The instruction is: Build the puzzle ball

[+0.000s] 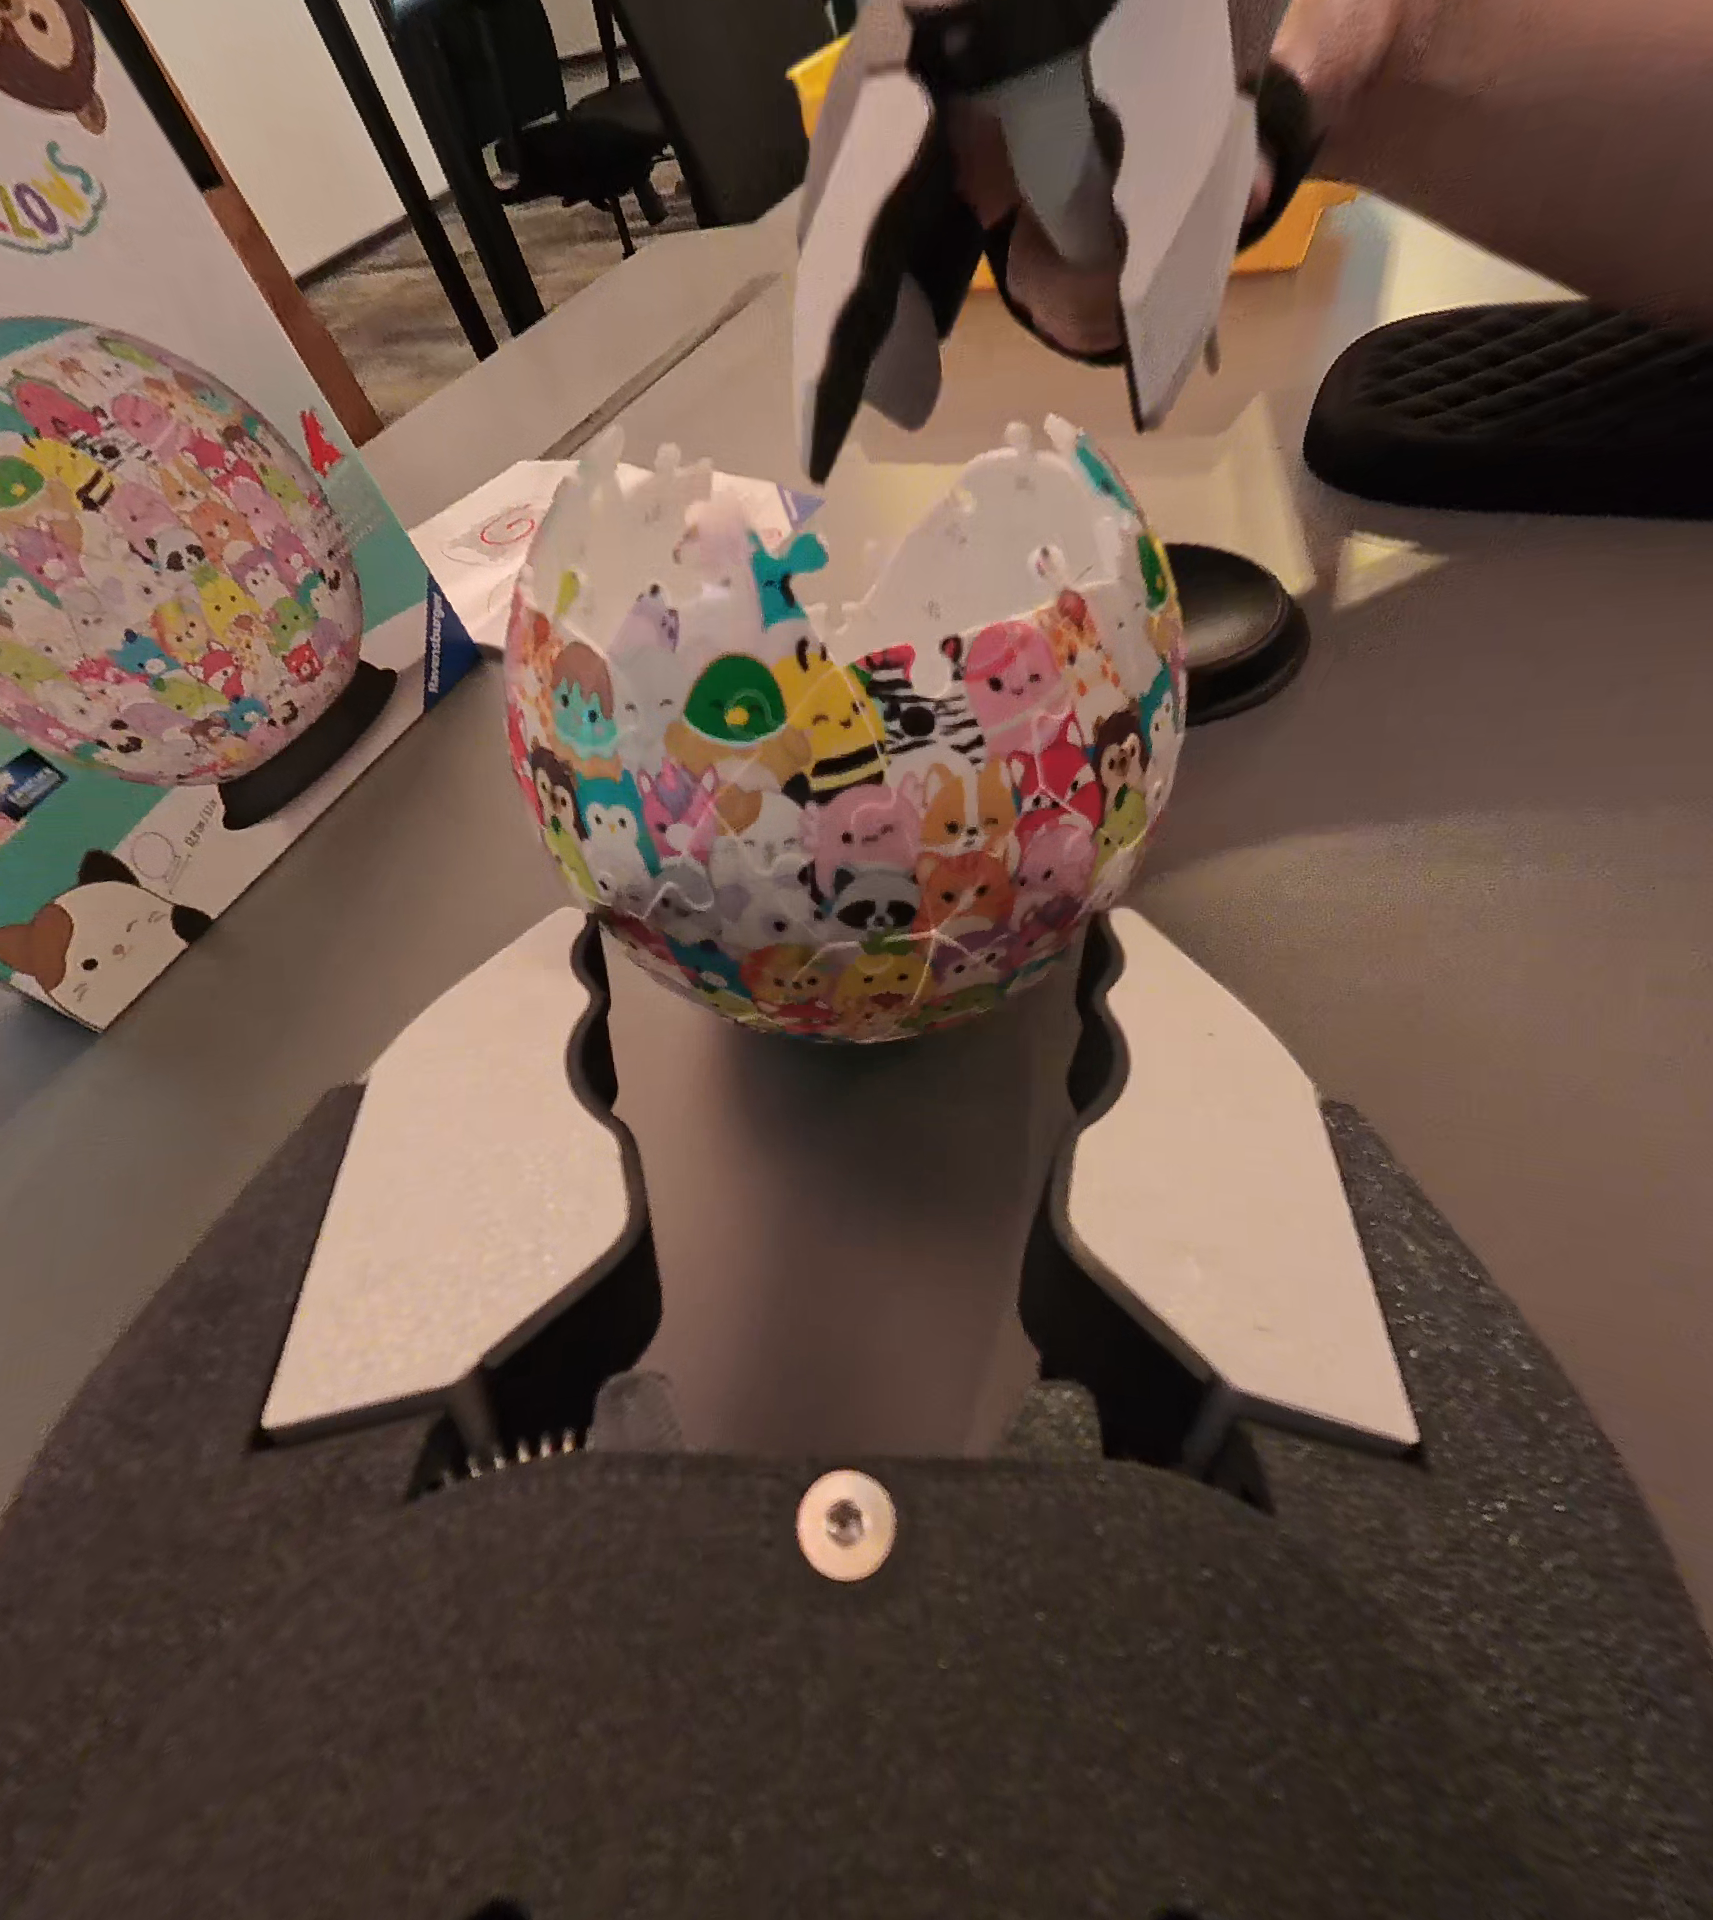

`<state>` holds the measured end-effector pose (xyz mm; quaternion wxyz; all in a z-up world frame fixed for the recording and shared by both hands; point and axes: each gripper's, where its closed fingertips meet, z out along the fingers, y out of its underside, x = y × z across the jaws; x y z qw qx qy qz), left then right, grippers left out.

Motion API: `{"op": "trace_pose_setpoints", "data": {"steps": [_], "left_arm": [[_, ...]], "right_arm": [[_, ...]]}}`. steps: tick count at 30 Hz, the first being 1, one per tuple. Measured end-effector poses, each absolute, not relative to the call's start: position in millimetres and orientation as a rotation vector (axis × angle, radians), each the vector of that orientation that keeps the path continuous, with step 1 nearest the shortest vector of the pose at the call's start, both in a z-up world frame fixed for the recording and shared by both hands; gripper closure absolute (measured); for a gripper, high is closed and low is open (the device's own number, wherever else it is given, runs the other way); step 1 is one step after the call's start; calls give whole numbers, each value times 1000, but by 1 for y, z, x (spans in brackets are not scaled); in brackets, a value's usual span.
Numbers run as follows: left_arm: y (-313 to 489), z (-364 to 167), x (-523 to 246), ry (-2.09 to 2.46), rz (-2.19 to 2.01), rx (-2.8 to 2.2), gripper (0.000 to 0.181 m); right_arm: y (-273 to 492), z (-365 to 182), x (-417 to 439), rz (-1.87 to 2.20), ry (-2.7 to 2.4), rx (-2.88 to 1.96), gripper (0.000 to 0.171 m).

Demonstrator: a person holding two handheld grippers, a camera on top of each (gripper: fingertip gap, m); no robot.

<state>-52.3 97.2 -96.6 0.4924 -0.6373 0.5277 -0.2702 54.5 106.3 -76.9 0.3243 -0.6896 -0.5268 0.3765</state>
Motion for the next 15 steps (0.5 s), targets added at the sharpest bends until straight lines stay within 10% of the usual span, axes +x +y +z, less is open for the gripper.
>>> {"op": "trace_pose_setpoints", "data": {"steps": [15], "left_arm": [[104,-122,-49,1351,-493,-1619,50]], "right_arm": [[99,-124,8,841,-1643,-1715,92]]}}
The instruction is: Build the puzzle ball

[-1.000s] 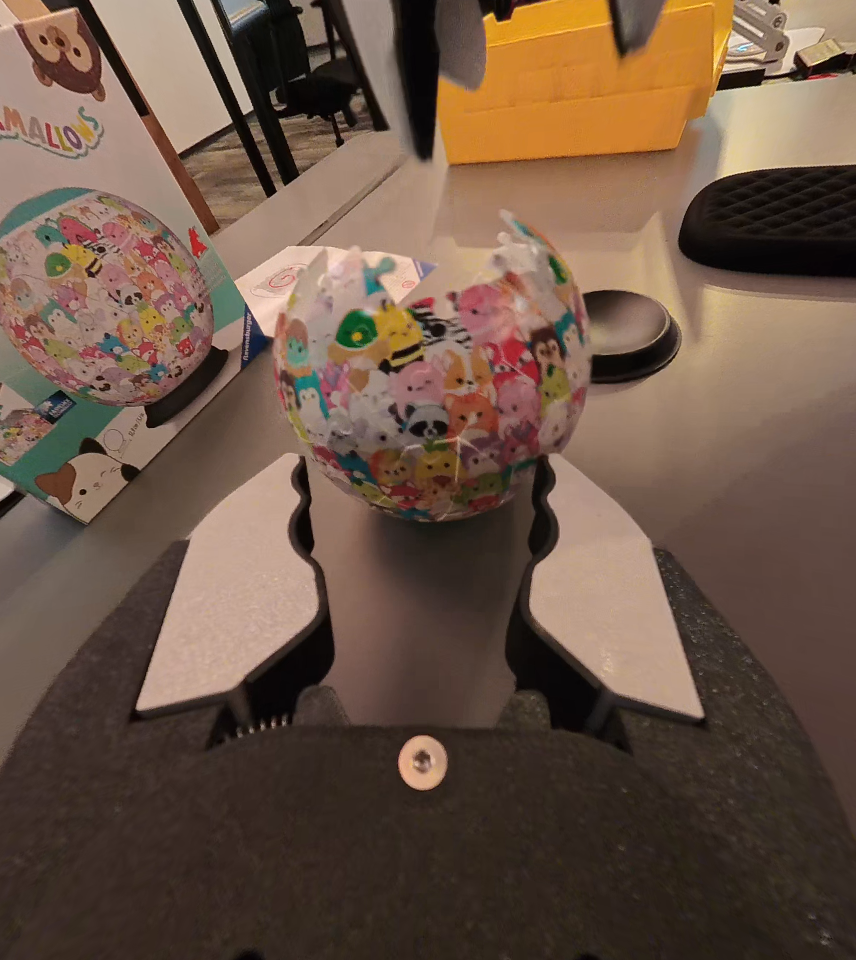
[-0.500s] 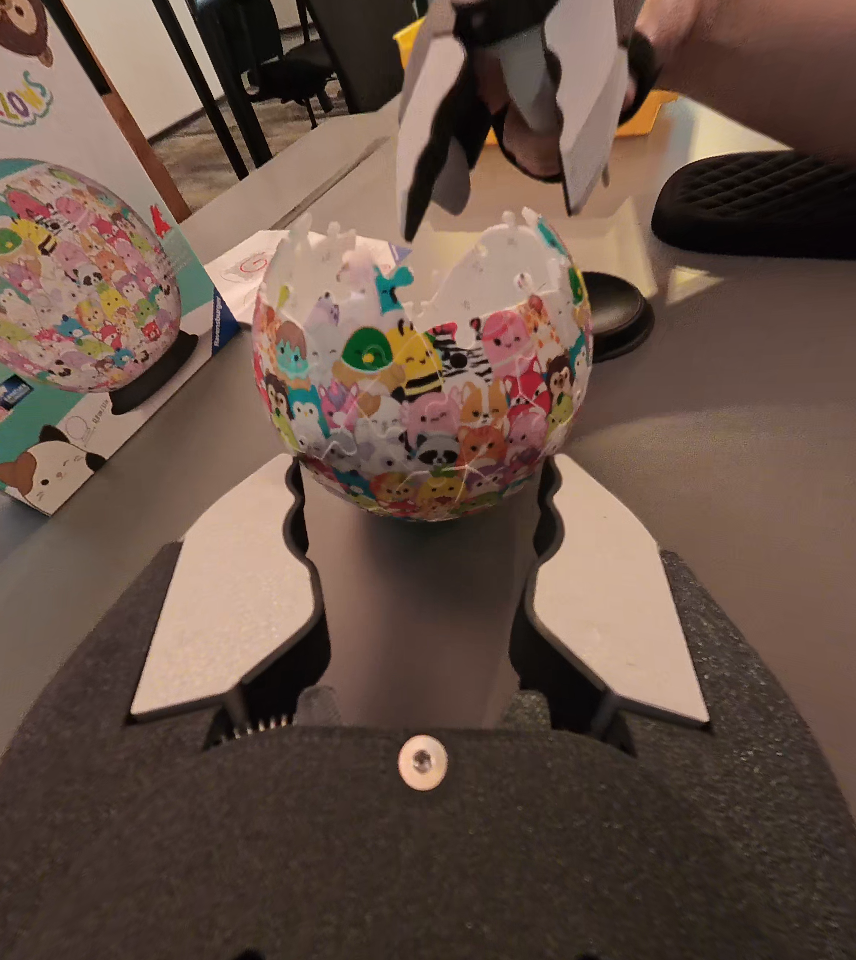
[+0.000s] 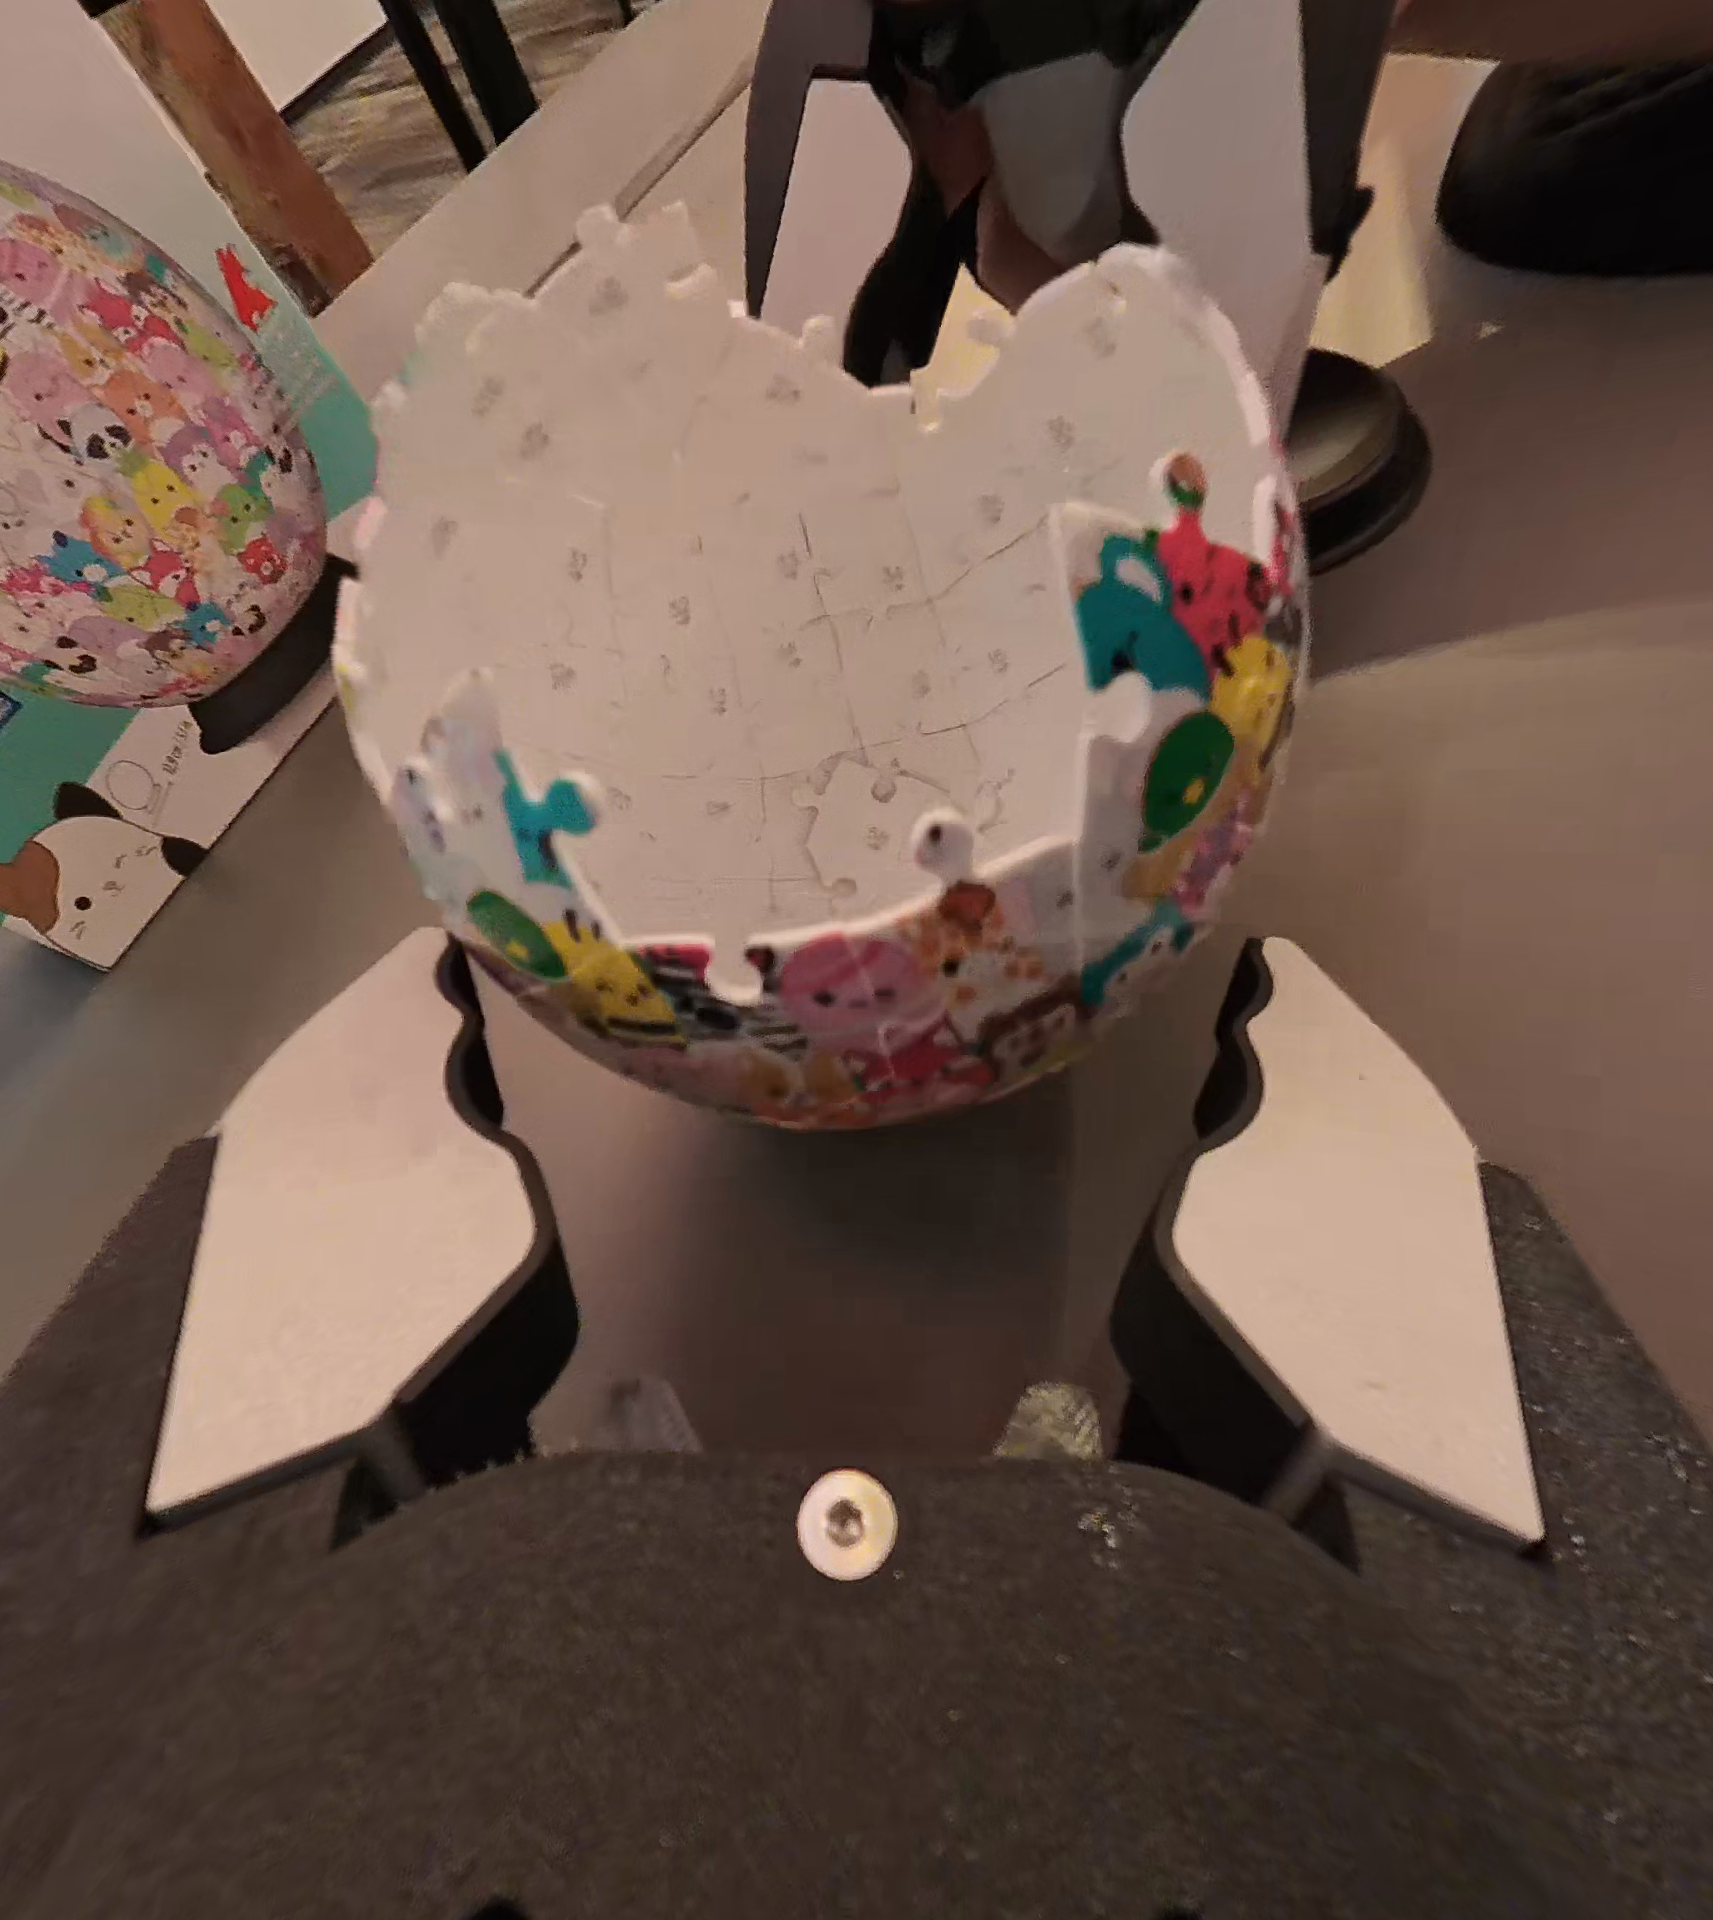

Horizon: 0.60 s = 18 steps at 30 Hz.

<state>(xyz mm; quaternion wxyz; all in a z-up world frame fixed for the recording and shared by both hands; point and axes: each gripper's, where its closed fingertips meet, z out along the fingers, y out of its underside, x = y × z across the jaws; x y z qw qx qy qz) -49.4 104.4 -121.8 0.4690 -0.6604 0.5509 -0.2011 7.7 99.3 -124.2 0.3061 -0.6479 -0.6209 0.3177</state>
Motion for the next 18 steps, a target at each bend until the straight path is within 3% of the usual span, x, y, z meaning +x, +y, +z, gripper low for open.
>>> {"op": "trace_pose_setpoints", "data": {"steps": [8,18], "left_arm": [[116,-130,-48,1356,-441,-1672,39],[104,-119,-47,1458,-323,-1468,44]], "right_arm": [[100,-125,4,793,-1625,-1716,99],[89,-138,3,761,-1661,-1746,99]]}}
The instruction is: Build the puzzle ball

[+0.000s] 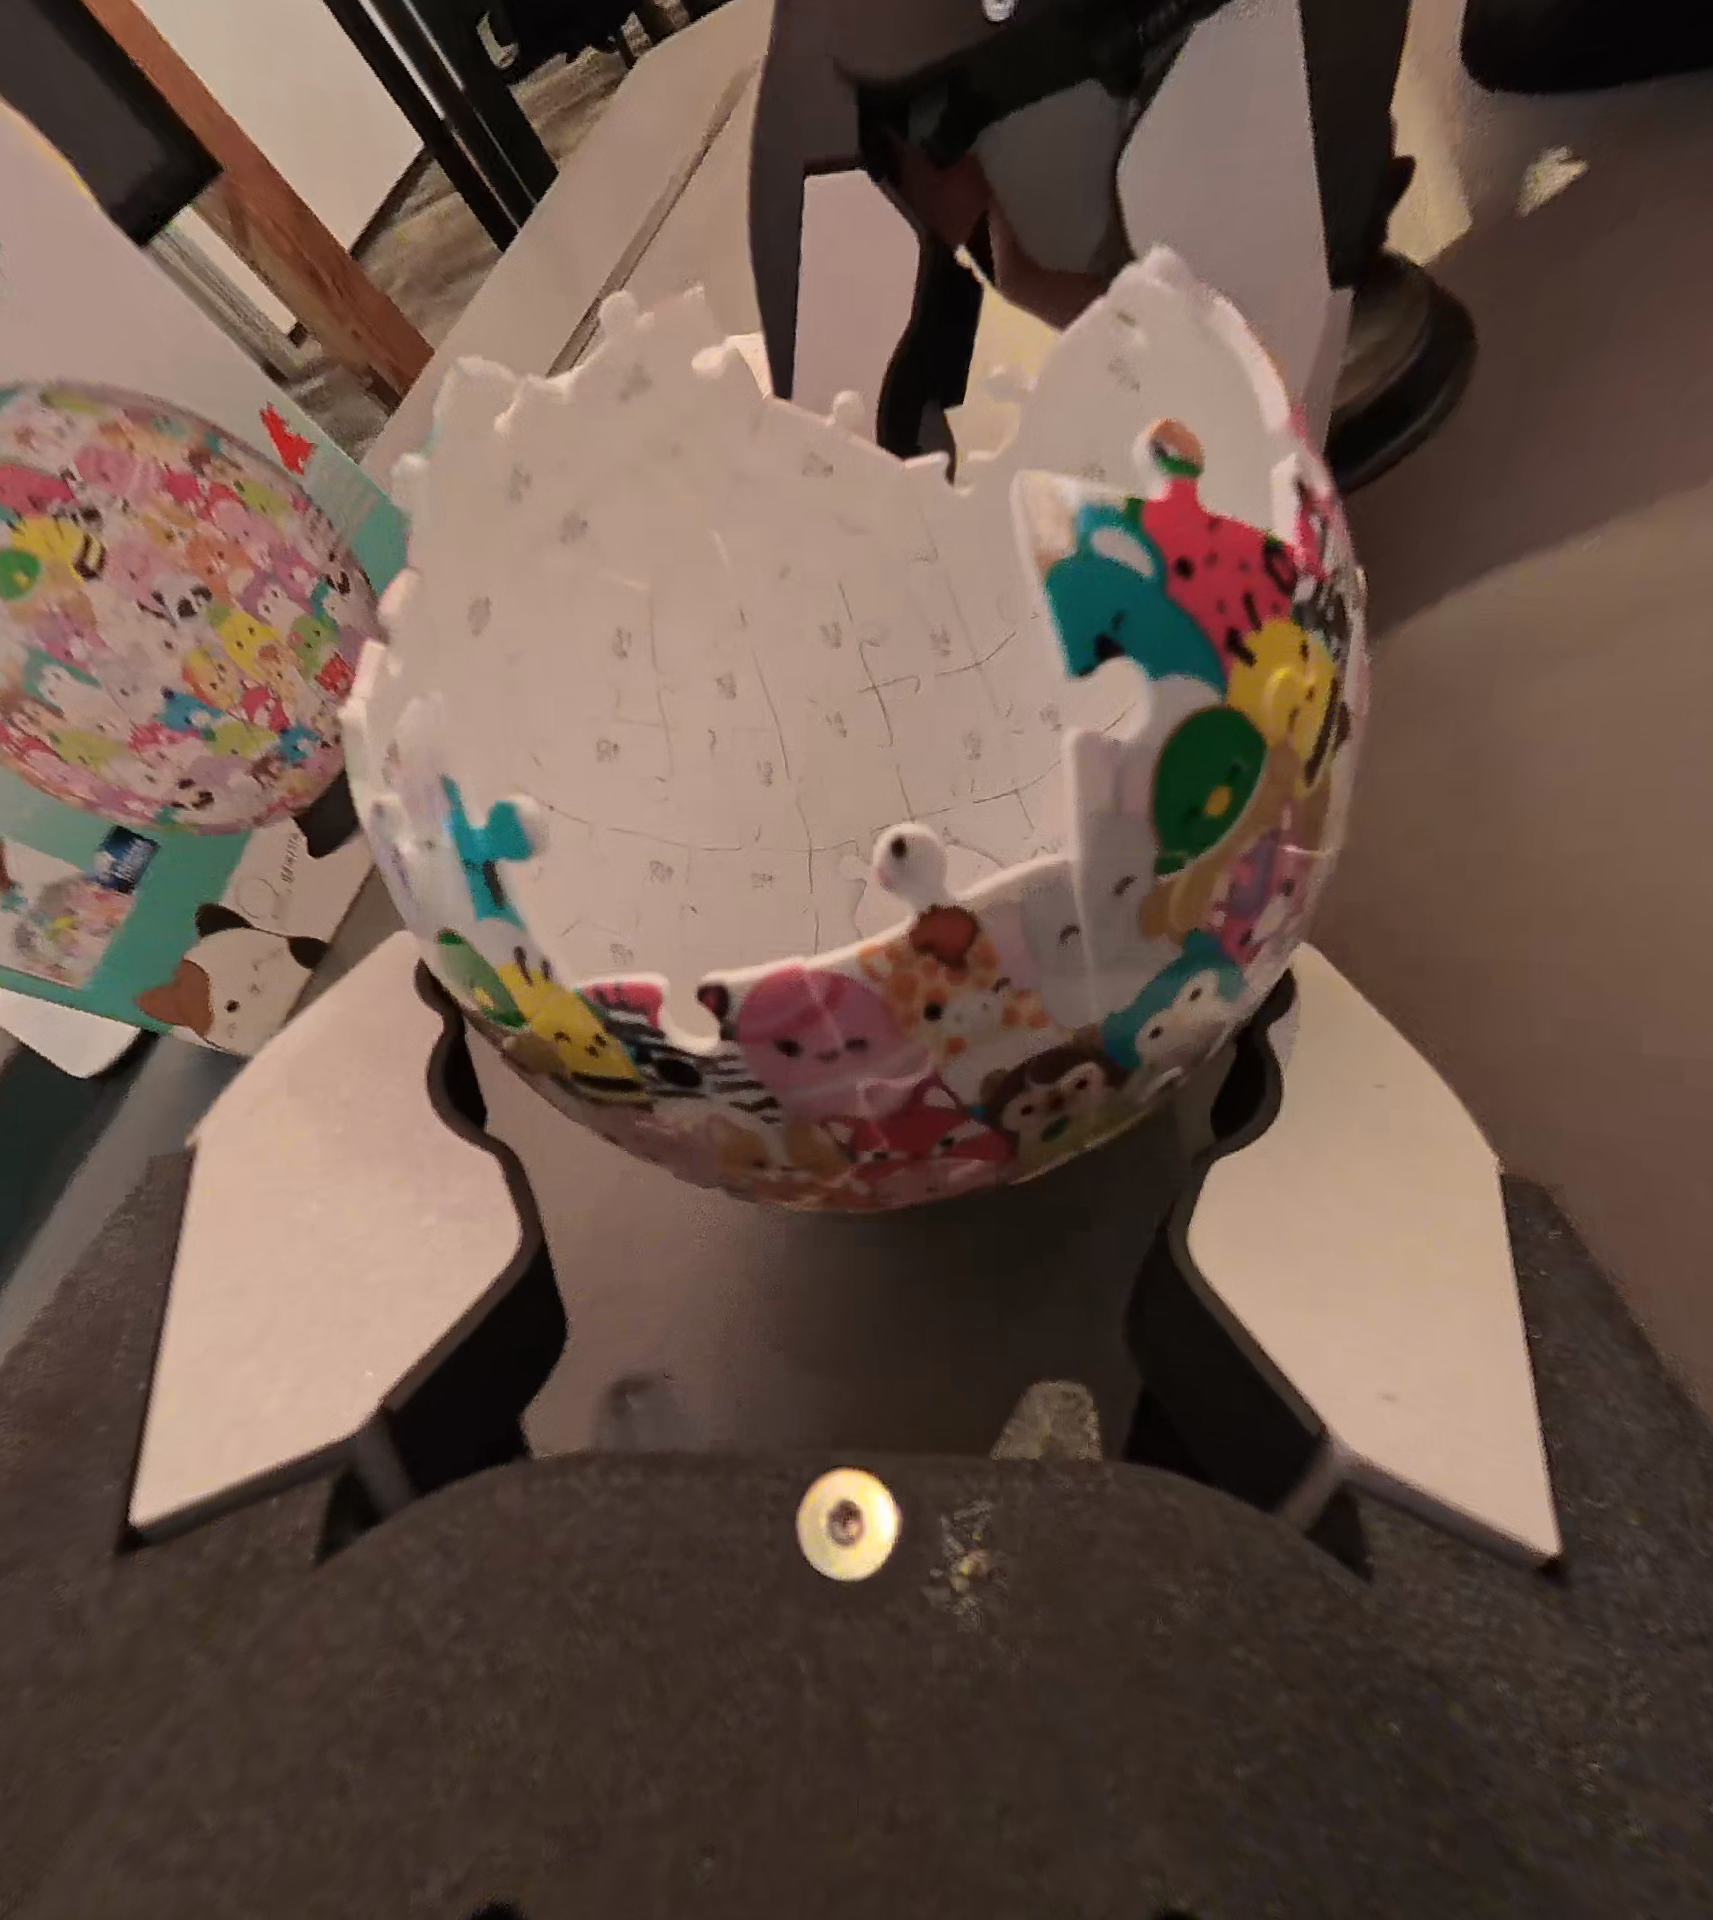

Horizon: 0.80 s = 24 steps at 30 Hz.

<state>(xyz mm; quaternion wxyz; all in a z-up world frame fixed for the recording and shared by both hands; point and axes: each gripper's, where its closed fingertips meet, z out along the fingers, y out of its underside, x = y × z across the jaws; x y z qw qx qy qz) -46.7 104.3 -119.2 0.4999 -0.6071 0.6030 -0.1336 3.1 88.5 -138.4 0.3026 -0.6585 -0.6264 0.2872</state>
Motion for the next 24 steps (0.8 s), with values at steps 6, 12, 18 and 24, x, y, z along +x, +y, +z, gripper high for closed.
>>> {"op": "trace_pose_setpoints", "data": {"steps": [6,12,18,24], "left_arm": [[94,-114,-58,1530,-280,-1432,44],[90,-106,-67,1667,-200,-1397,44],[89,-107,-70,1797,-114,-1366,44],[88,-106,-65,1897,-85,-1349,44]], "right_arm": [[80,-132,4,809,-1656,-1727,97],[78,-104,5,1008,-1551,-1678,96],[84,-95,5,1082,-1490,-1687,85],[91,-73,-1,1198,-1423,-1657,84]]}}
